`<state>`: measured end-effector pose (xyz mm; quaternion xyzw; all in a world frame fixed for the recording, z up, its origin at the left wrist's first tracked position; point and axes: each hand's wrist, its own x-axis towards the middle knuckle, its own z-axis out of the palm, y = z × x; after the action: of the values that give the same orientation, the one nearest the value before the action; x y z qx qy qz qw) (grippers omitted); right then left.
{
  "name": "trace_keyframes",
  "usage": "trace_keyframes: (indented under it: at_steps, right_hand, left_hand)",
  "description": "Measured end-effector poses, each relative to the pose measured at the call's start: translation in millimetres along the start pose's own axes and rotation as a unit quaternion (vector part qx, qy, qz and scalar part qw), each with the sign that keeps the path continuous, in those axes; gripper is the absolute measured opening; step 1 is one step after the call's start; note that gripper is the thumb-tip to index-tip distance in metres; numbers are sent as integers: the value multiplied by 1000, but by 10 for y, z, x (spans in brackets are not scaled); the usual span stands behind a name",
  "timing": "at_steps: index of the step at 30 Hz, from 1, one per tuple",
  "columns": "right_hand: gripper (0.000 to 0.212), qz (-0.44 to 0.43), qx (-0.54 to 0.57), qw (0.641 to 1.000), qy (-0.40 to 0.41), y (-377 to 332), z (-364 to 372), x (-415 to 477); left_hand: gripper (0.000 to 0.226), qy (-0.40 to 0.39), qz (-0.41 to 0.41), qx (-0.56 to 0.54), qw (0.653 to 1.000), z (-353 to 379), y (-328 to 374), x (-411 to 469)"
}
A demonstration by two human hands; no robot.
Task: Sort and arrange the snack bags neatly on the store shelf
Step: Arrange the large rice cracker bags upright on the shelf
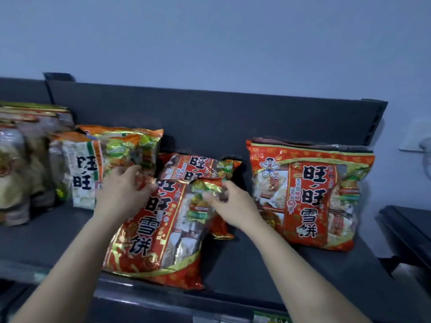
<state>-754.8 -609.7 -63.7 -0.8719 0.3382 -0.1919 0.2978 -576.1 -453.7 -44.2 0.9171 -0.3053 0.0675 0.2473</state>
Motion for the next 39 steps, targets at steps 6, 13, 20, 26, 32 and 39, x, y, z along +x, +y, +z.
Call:
trace_keyframes:
  at_steps: [6,13,20,26,32,39]
  right_hand:
    - [63,100,242,965,22,-137,317,116]
    - [64,80,414,897,128,-287,280,39]
    - [71,55,493,848,190,-434,52,-189]
    - [117,70,545,794,260,-319,-5,-319]
    - [73,57,513,809,282,-309,-187,-395]
    - [32,48,546,815,188,-172,-356,-378]
  left_hand:
    - [106,-117,-39,-243,962,59,-393,70]
    - [52,-178,-145,-572,787,45,-432,205]
    - [40,-187,-87,-678,705,-40,-269,182]
    - [12,-82,-90,-722,682,16,-120,88]
    - [7,-63,-31,-698,713,-23,55,48]
    - [14,-105,-58,-707,697,-43,141,68]
